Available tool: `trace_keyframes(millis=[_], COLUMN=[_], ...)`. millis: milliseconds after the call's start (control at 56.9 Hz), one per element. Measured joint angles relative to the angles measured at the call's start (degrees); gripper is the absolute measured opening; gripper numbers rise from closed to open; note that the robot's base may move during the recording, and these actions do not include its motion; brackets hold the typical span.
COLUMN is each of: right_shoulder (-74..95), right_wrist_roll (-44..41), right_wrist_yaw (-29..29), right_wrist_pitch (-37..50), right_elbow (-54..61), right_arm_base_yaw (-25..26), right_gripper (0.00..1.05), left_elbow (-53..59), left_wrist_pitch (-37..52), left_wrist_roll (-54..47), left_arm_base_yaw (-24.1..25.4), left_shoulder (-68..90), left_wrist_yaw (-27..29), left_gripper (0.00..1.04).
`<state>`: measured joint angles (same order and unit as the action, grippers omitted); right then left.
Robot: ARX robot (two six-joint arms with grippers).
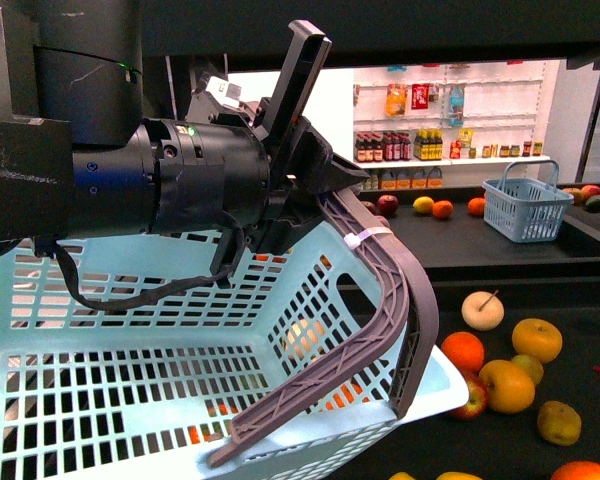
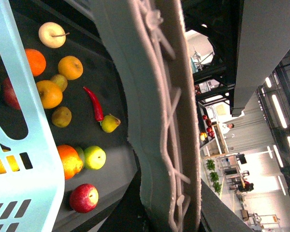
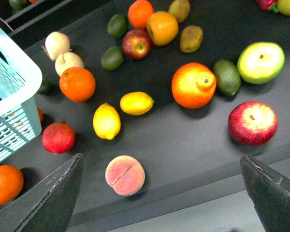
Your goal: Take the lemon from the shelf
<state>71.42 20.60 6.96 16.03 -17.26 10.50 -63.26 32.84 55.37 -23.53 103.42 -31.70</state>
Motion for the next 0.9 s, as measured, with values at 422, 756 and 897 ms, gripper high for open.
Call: trace_keyframes(millis=[422, 756, 897], right_shoulder=[47.6, 63.8, 68.8], right_wrist_roll=[-24.7, -54.2, -65.3], right_wrist_yaw=[12.4, 13.9, 13.7], right_wrist_pitch=[15.9, 15.6, 17.7], right_elbow=[-22.3, -32.1, -36.7], right_arm_base_yaw=[3.3, -4.3, -5.4], right_gripper=[0.97, 0.97, 0.97], left_elbow=[0.0, 0.0, 0.0], left_wrist_pitch=[0.0, 0.0, 0.0], left_wrist_roll=[0.0, 0.0, 0.0], left_arm_base_yaw=[0.0, 0.0, 0.0], left_shoulder=[0.0, 0.0, 0.0], left_wrist_yaw=[0.0, 0.0, 0.0], left_gripper=[0.10, 0.10, 0.10])
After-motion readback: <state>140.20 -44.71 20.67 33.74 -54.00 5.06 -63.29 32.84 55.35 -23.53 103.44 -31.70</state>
